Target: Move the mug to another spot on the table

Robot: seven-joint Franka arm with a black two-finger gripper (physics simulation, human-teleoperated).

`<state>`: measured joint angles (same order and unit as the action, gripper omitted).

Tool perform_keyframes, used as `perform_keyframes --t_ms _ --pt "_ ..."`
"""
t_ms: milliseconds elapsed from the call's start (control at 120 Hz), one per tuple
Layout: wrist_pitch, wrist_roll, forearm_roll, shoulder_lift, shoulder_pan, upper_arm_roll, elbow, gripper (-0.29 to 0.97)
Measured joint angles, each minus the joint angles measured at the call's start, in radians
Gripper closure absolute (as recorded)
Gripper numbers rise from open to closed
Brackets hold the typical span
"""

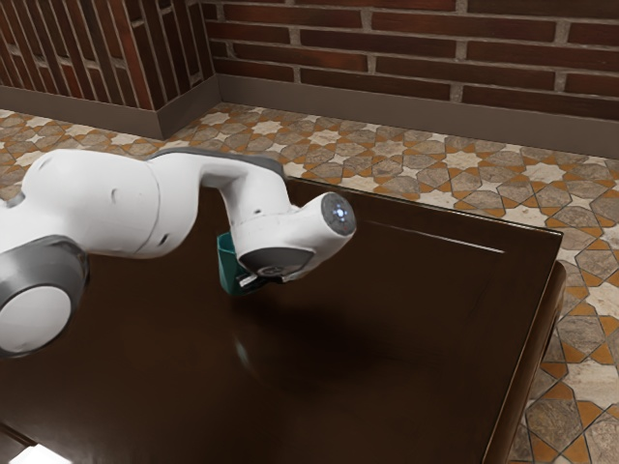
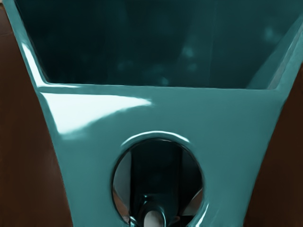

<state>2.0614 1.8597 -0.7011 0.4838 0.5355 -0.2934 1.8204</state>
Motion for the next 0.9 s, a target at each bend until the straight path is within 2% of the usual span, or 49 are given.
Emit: perform_keyframes --t_ms 350,900 --pt "0.161 0.045 0.015 -0.039 -0.013 0.001 0.108 0.68" --pt "0.221 0.079 0.028 0.007 -0.027 0.001 0.114 0.7"
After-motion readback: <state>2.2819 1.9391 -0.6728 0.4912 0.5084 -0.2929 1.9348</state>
